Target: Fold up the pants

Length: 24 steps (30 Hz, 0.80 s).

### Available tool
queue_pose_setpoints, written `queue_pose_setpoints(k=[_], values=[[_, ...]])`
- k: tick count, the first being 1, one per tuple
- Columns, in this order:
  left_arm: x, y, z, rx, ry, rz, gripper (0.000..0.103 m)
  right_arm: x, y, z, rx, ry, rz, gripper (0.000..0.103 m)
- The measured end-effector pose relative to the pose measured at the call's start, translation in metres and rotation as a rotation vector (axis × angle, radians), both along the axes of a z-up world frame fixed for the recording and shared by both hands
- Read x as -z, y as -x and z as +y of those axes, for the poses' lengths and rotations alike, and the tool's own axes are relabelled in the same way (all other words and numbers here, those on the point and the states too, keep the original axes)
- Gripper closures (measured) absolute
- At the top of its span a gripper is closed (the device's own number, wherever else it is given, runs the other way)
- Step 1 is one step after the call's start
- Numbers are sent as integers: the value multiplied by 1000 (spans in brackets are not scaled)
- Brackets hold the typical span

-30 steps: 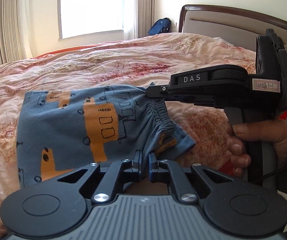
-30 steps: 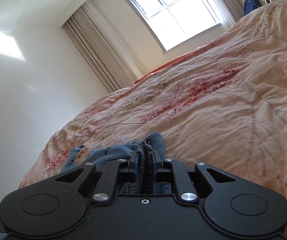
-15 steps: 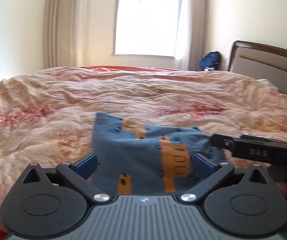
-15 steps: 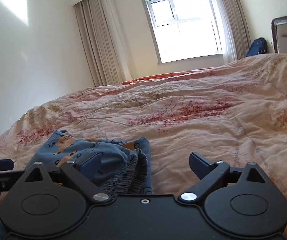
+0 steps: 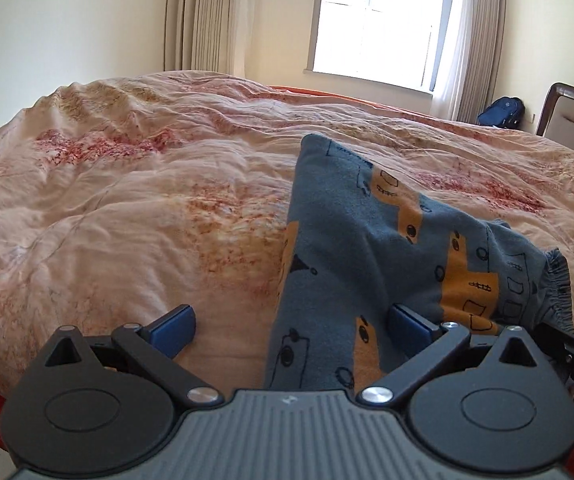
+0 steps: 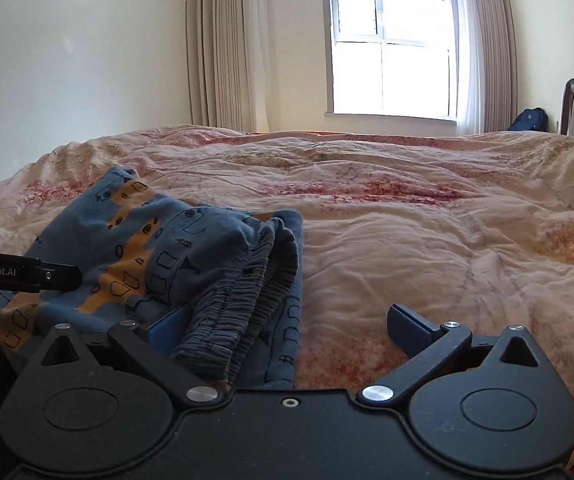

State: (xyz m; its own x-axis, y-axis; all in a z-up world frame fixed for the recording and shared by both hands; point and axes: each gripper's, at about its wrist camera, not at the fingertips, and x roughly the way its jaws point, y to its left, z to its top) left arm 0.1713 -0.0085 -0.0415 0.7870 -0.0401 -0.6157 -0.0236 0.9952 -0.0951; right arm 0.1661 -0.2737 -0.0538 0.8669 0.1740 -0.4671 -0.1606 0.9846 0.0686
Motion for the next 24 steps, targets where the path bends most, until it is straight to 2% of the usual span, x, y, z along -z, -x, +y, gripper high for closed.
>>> queue_pose_setpoints(k=[2,5,8,11,14,15,17,19,20,22,24], values=[[0,-1,2,-1,18,5,0,1,5,-4,5,-22,0,0],[-4,3,0,-13,-7,-1,0,-6,9,-3,18,-25,-5,0],[-15,5,-6,-16,-45,-68,0,-20,8,4,15,-14,-83,0],[-24,-8,-14,8,-67,-107,0,-29,-9,16,-48,-14,-111,0],[-21,-29,-21,12,-112,-118,0,-25,-31,36,-105,64,-123,0],[-18,-36,-22,7,-130,-110,0,-21,-38,40,-99,98,-127,0],[-14,-47,-21,5,-129,-102,0,-16,-52,42,-9,178,-125,0],[-10,-54,-16,8,-104,-90,0,-13,-65,26,64,152,-104,0],[-7,-57,-12,11,-85,-82,0,-10,-69,19,59,132,-83,1],[0,-60,-8,12,-52,-71,0,-1,-73,14,97,178,-84,1],[4,-58,-6,12,-39,-77,0,2,-76,6,99,141,-64,1]])
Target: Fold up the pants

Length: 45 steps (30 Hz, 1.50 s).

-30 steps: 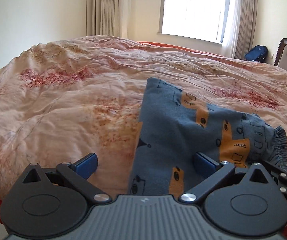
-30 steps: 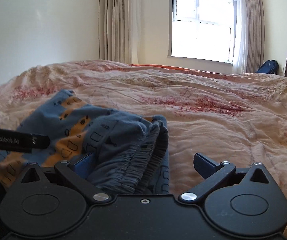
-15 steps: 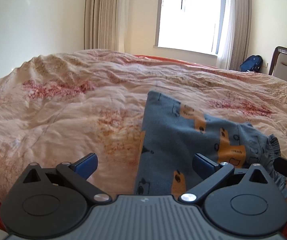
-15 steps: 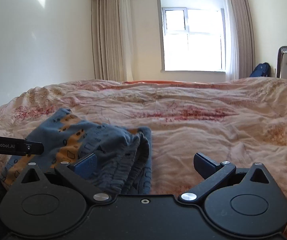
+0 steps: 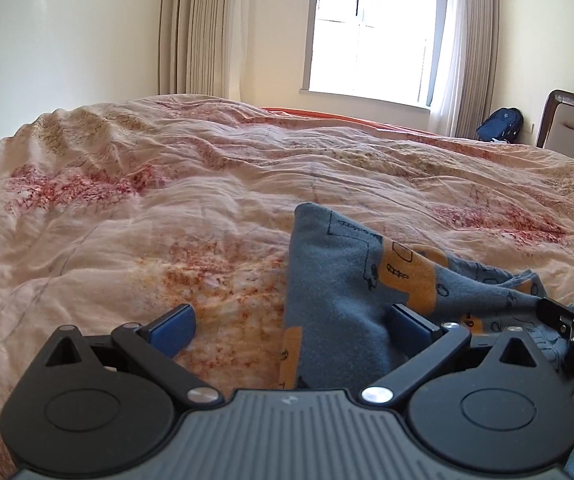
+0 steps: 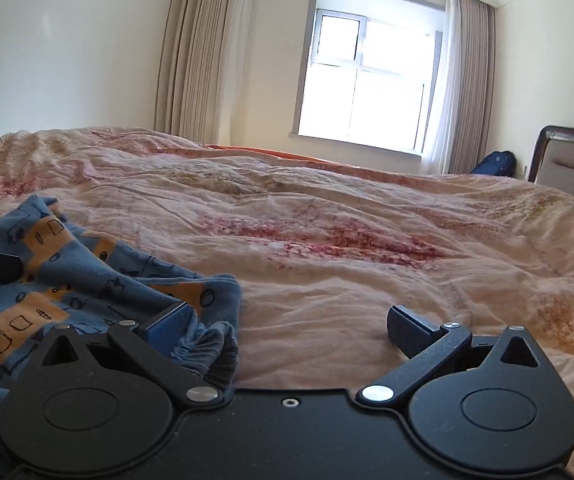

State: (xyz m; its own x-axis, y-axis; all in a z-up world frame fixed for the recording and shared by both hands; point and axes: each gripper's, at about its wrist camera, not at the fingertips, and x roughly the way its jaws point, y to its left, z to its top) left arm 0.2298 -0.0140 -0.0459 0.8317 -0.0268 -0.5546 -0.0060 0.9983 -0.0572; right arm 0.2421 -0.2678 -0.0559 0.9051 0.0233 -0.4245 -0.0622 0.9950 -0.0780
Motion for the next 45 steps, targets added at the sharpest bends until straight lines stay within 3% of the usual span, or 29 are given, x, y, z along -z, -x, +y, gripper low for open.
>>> queue_pose_setpoints(k=[9,14,18,24,28,32,34,36,37,40,45], values=[[-20,30,6,-5,27,4,0,-27,43,4,-55,-88,-62,0],[-12,55,13,-5,0,48,0,-16,74,9,-81,-32,68,0],[-9,69,28,-25,80,74,0,-9,93,-6,-54,-128,98,0],[-14,82,29,-26,67,66,0,-19,104,0,-49,-96,66,0],[-24,69,29,3,56,38,0,-31,95,-7,-79,-164,28,0],[-31,37,27,12,38,19,0,-37,64,-15,-133,-289,54,0],[-26,19,26,18,46,47,0,-31,45,-21,-155,-382,104,0],[-18,5,23,29,64,91,0,-17,22,-25,-153,-455,223,0],[-15,3,22,34,66,101,0,-11,16,-22,-147,-443,266,0],[-9,5,15,53,10,85,0,-5,22,-10,-203,-331,233,0],[-9,2,16,60,7,94,0,2,29,-20,-219,-390,187,0]])
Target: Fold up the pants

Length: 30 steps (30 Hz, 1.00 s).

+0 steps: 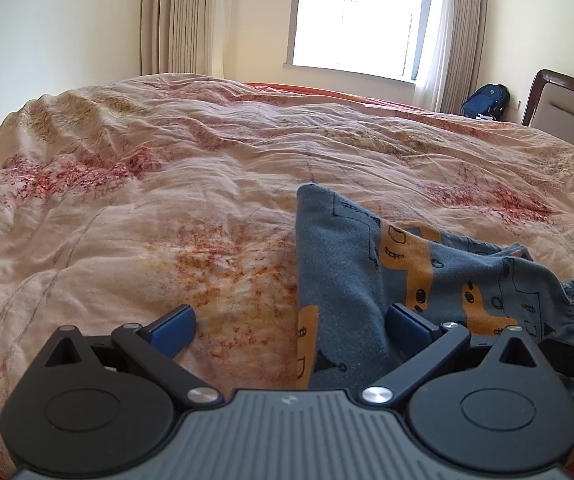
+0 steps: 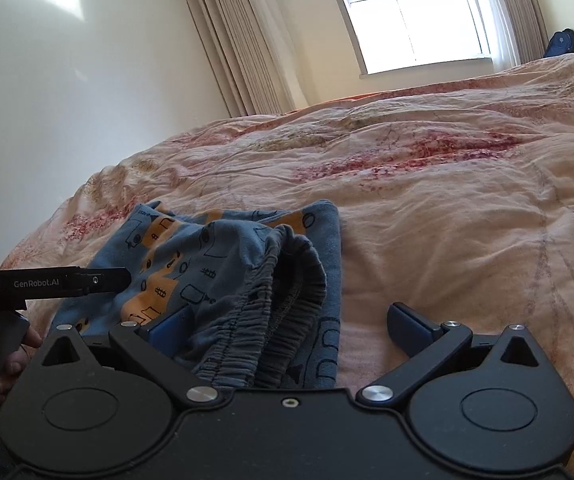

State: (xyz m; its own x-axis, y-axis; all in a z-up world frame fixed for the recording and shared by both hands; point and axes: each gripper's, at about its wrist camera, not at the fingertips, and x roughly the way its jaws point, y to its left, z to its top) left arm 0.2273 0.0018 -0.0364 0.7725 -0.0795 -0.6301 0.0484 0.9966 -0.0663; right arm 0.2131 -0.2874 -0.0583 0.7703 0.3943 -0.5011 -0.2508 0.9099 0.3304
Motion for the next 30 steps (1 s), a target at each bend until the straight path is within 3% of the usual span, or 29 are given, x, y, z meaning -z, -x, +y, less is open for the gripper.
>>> queue_pose_setpoints(k=[13,16,19,21,25,28,30], values=[[1,17,-4,-2,-7,1,0,0,8,-2,21,-52,-9,0],[2,26,-2,0,25,13,0,0,14,-2,26,-86,-3,0],[-3,33,5,-5,101,48,0,-1,19,-8,55,-193,10,1],[-6,39,11,12,172,55,0,0,24,-14,82,-285,15,5],[-10,41,21,20,268,54,1,2,28,-19,127,-319,41,29],[-11,37,23,-8,276,73,6,5,29,-24,154,-333,65,47],[-11,35,24,-28,262,88,16,7,31,-28,158,-358,79,52]])
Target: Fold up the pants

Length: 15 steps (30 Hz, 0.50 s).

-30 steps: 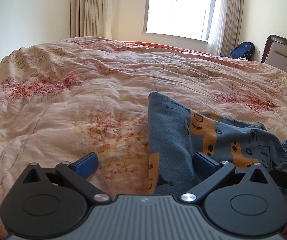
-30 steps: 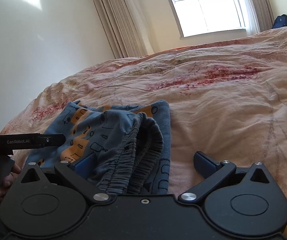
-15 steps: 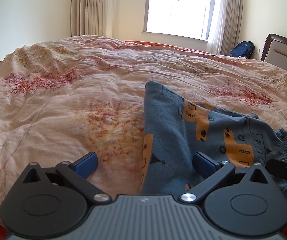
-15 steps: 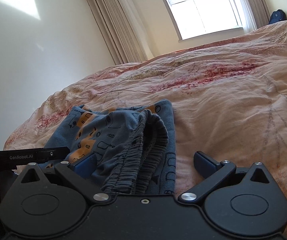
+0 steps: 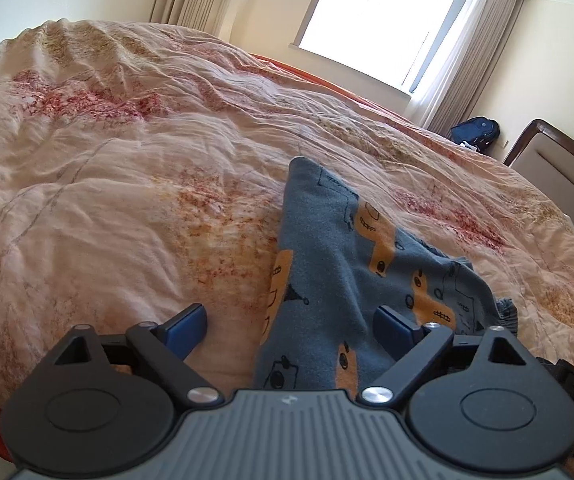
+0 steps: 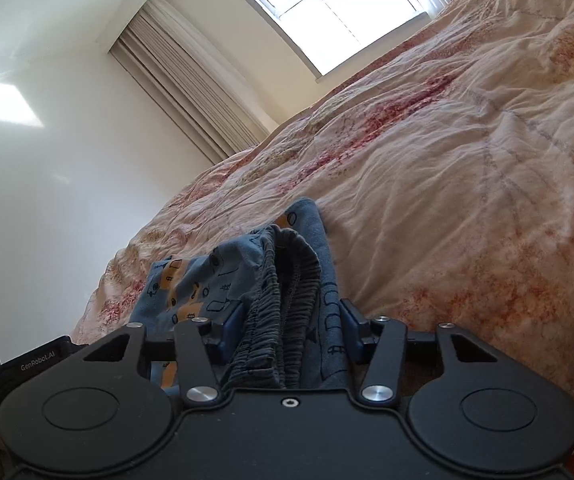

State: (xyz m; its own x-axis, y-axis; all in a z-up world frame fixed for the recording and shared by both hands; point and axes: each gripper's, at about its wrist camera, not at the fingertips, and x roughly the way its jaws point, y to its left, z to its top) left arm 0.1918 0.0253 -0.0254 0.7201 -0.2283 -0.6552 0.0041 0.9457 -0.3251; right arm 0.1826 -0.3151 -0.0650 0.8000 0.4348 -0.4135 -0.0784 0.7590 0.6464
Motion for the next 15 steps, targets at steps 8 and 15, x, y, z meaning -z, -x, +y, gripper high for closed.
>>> queue_pose_setpoints(k=[8,15], values=[[-3,2,-4,19,-7,18,51,3,4,0,1,-25,19,57],[-10,7,-15,30,-44,-6,81,-2,11,2,8,-10,9,67]])
